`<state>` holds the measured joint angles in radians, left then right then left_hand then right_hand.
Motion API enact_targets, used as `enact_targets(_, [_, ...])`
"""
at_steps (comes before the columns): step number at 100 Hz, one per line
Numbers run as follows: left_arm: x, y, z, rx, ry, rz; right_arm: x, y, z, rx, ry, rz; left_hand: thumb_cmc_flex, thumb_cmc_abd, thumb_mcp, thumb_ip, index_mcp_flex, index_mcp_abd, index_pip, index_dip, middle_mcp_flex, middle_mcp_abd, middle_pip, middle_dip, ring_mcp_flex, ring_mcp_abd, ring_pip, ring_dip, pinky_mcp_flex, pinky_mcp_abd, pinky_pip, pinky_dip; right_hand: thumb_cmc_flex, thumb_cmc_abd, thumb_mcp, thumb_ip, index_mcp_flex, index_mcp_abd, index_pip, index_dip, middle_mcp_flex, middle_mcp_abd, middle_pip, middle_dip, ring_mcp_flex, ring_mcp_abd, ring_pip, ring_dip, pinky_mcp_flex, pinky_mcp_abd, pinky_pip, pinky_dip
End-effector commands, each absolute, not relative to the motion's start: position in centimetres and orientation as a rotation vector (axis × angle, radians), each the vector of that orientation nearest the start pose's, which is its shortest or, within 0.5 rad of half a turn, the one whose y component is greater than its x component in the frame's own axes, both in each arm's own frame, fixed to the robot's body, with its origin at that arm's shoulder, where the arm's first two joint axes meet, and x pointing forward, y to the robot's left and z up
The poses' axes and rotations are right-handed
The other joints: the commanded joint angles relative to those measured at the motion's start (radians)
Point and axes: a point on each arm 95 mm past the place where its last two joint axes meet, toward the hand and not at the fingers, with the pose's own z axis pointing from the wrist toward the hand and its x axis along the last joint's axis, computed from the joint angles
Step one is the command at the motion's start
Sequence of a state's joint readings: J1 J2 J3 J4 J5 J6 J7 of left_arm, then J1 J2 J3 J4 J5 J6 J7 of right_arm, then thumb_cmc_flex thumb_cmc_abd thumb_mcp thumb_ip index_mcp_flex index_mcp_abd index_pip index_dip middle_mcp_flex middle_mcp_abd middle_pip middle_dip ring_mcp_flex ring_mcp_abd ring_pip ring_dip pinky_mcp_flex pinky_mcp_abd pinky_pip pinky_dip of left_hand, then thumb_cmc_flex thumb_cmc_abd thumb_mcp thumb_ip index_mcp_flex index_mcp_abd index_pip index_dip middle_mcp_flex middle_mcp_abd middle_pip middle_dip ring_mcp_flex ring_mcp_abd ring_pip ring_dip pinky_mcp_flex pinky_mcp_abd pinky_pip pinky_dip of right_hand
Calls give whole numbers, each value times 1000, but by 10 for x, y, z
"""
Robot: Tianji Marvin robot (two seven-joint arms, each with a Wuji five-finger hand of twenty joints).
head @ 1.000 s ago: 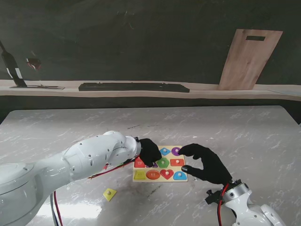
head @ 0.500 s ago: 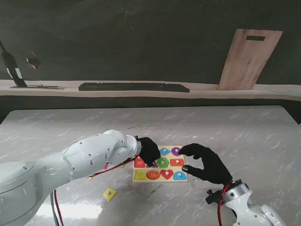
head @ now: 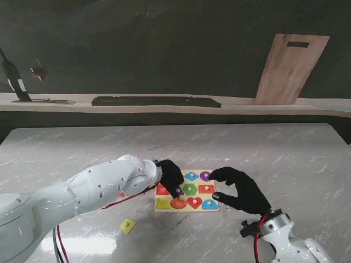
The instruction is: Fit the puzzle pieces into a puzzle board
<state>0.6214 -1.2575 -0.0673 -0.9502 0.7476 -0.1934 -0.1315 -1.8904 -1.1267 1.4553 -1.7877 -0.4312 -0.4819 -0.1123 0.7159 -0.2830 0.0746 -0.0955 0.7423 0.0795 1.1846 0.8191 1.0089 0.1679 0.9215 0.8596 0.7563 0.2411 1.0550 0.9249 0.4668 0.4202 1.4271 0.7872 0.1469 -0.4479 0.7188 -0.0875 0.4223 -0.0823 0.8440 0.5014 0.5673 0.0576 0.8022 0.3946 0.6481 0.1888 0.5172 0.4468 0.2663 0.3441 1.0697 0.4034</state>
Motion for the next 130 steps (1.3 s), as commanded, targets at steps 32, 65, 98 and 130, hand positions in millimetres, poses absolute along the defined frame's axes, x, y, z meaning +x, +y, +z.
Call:
enact_targets(32, [493, -152, -341, -570, 2330, -1243, 317, -24, -300, -1696, -1241, -2663, 0, 46, -103, 26, -23, 42, -131, -90, -74, 28, -83, -63, -42, 2, -60, -40, -51, -37, -6, -35, 8, 26, -25, 30, 11, -11, -17, 6, 14, 20, 4, 8, 13, -9, 13, 22, -13, -15, 8, 19])
enact_targets(65, [484, -119, -328, -636, 2225, -1322, 317, -23, -301, -1688, -1249, -2643, 199, 73, -78, 37, -116, 53, -436, -310, -219, 36, -274, -217, -137, -1, -196, -100, -153, -62, -79, -65, 9, 29, -27, 31, 12, -11, -18, 6, 15, 20, 4, 8, 12, -11, 14, 22, -14, -16, 8, 19])
enact_targets(98, [471, -64, -338, -847, 2134, -1244, 318, -23, -301, -1692, -1228, -2631, 43, -97, 483, 12, -201, 69, -546, -374, -340, 26, -385, -344, -218, -32, -342, -196, -263, -75, -181, -117, 13, 32, -30, 31, 13, -11, -18, 6, 17, 19, 5, 8, 12, -8, 15, 22, -15, -15, 9, 19])
enact_targets(130, [456, -29, -355, -834, 2081, -1202, 319, -23, -300, -1703, -1204, -2628, 32, -166, 587, -9, -167, 49, -474, -362, -283, 6, -349, -341, -163, -57, -319, -209, -226, -87, -166, -116, 17, 35, -32, 32, 17, -7, -17, 6, 21, 21, 6, 9, 11, -8, 16, 22, -16, -15, 10, 20])
